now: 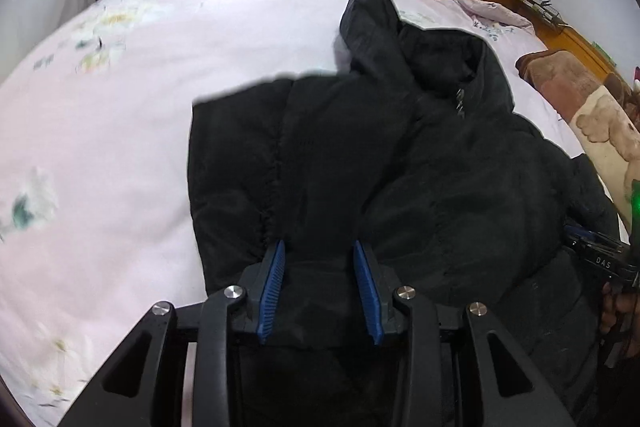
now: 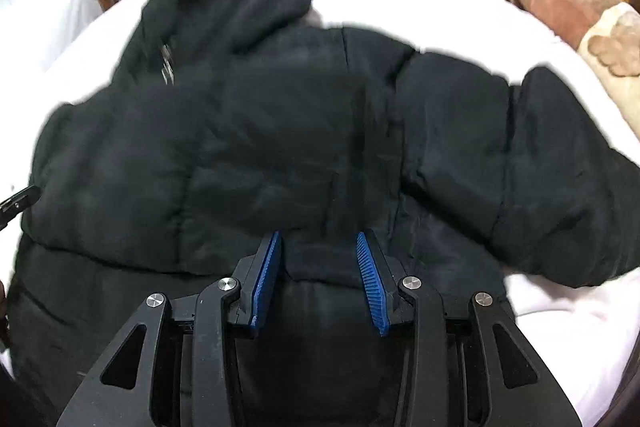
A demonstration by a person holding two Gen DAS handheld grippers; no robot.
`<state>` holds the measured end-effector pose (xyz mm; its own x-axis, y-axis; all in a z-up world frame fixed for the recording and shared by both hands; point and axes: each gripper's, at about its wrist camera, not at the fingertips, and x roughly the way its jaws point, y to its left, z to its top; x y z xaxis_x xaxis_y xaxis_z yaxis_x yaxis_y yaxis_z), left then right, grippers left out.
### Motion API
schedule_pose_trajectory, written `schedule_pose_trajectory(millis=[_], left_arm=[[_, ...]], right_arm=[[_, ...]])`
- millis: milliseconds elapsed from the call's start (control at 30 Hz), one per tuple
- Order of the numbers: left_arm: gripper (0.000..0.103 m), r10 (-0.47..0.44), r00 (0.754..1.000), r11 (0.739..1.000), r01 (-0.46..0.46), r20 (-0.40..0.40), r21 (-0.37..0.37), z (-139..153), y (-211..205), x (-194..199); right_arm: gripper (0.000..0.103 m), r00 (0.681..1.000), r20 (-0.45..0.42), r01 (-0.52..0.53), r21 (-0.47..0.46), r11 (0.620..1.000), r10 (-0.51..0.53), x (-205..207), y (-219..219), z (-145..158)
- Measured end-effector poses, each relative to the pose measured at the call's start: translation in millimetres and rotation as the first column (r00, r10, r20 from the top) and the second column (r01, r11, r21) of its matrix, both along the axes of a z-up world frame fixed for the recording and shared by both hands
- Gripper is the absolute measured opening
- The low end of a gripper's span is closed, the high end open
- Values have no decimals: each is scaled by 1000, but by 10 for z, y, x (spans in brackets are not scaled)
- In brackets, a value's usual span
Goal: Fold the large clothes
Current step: 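Fold the held sleeve across the jacket body with the left tool, then grasp the other sleeve cuff with the right tool and fold it across the body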
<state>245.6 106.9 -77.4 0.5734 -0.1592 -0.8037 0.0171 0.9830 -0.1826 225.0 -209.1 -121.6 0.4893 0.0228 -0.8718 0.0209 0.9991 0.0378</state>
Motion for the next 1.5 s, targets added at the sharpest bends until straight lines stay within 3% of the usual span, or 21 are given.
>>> schedule_pose_trajectory(millis=[233,533,700,967,1033,1167,1333,1500], left_arm=[[38,9,1000,999,-9,2,46,96,-57,-49],[38,-28,998,997,25,52,73,436,-343,-423],[48,-58,996,997,54,65,56,562,-550,-626],[60,-120,990,992,116,77,51,689,-887,-709],[62,-133,987,990,128,87,62,723,-988,-724],[65,-161,982,986,156,97,63,768,-1149,-708],[66,-181,979,982,174,99,70,758,-1304,-637],[67,-189,976,980,181,104,86,726,-1443,-505]], right_arm=[[40,1000,2,14,-29,999,-14,-21,86,97],[41,991,122,50,8,999,-51,-541,9,517],[42,987,145,68,13,998,-69,-766,-89,653],[42,978,179,104,35,994,-108,-1044,-336,835],[49,974,187,121,37,992,-125,-1082,-418,862],[49,972,184,141,45,989,-147,-1133,-578,868],[59,959,190,201,56,978,-208,-1191,-897,844],[60,945,177,269,64,961,-276,-1201,-1297,772]])
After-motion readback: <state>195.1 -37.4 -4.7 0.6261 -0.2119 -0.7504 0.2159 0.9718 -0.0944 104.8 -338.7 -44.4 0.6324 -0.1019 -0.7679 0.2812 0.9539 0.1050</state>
